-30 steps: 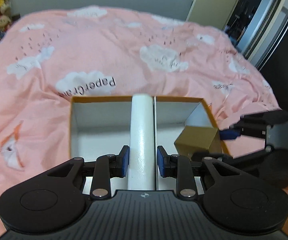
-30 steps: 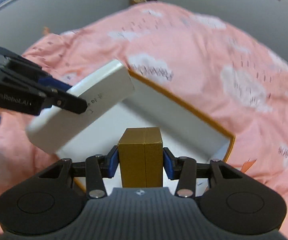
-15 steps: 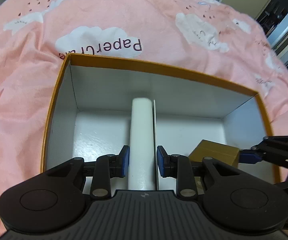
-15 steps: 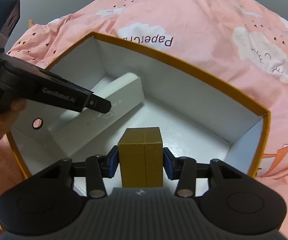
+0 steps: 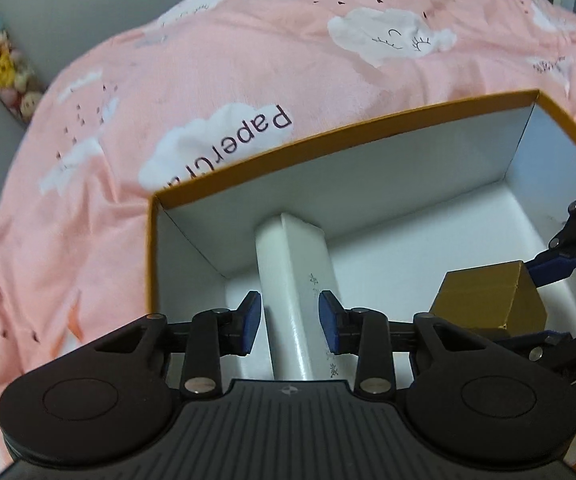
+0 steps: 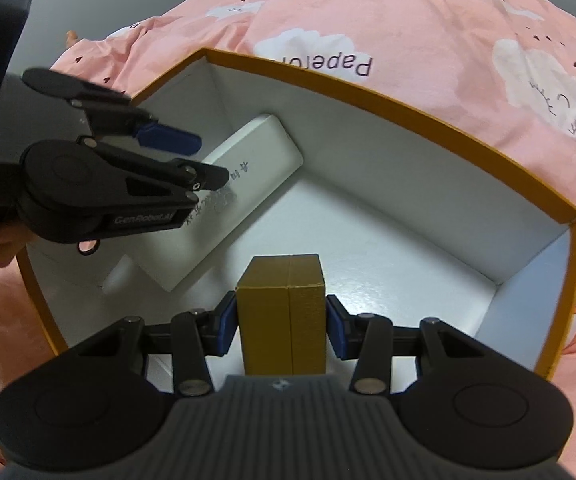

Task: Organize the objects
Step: 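Lower the glasses case into the orange box with the left tool while the right tool carries the gold box, then lower the gold box into the orange box beside the glasses case, open the right tool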

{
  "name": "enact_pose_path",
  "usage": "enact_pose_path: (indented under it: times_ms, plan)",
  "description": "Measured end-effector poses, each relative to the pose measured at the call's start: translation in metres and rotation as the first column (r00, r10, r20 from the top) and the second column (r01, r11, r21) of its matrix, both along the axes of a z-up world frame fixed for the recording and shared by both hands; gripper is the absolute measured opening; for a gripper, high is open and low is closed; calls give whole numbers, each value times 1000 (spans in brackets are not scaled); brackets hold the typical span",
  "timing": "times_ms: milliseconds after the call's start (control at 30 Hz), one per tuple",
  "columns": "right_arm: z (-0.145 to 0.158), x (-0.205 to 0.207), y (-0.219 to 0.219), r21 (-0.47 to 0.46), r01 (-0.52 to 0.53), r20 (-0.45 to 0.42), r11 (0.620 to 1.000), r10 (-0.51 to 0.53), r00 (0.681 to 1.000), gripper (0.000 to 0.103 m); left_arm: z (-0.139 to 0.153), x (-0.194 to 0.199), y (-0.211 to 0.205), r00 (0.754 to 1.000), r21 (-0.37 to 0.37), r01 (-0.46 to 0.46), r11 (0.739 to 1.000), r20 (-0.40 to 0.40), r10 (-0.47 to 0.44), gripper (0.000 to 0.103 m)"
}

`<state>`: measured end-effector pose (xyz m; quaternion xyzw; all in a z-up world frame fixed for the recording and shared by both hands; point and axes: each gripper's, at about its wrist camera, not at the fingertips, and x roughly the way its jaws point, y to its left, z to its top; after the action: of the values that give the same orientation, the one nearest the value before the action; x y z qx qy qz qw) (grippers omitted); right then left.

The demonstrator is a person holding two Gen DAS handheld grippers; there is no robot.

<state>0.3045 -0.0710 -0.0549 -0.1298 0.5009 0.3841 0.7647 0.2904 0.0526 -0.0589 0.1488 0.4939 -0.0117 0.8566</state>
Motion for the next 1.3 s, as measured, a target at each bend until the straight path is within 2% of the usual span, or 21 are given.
enact_pose_path:
  times_ms: [67, 133, 233, 367, 567, 800, 967, 1100, 1167, 1233, 1300]
  plan:
    - [0, -1, 4, 1, -8, -1, 1000, 8, 1000, 47, 2, -1, 2, 1000, 33, -14, 999, 13, 14, 41]
    - [0, -1, 9, 0, -12, -3, 1000, 12, 1000, 47, 8, -3, 8, 999, 15, -28, 999, 34, 28, 41]
    - [1, 0, 15, 1, -14, -3, 1000, 14, 1000, 47, 21, -10, 22, 996, -68, -53, 996, 70, 58, 41]
    - [0, 5, 28, 0, -1, -35, 1000, 1, 999, 47, 43, -25, 46, 985, -207, -90, 974, 126, 117, 41]
    - [-4, 17, 49, -4, 94, -88, 996, -94, 992, 47, 60, -41, 77, 972, -307, -131, 942, 145, 183, 41]
    - [-5, 26, 67, 8, 164, -128, 986, -162, 978, 47, 52, -59, 103, 974, -393, -134, 910, 119, 195, 41]
    - [-7, 29, 76, 36, 161, -151, 986, -154, 977, 47, 40, -68, 112, 975, -426, -145, 893, 91, 202, 41]
    - [-4, 26, 80, 31, 100, -106, 995, -96, 990, 47, 37, -74, 115, 975, -457, -152, 876, 75, 209, 41]
    - [1, 22, 80, 22, 30, -85, 999, -28, 996, 47, 38, -79, 115, 975, -462, -151, 874, 77, 209, 41]
    - [8, 13, 81, -3, -80, -44, 997, 79, 996, 47, 40, -84, 115, 975, -470, -144, 871, 81, 205, 41]
    - [15, 0, 81, -32, -218, -3, 975, 218, 976, 47, 42, -88, 114, 975, -482, -146, 864, 77, 208, 41]
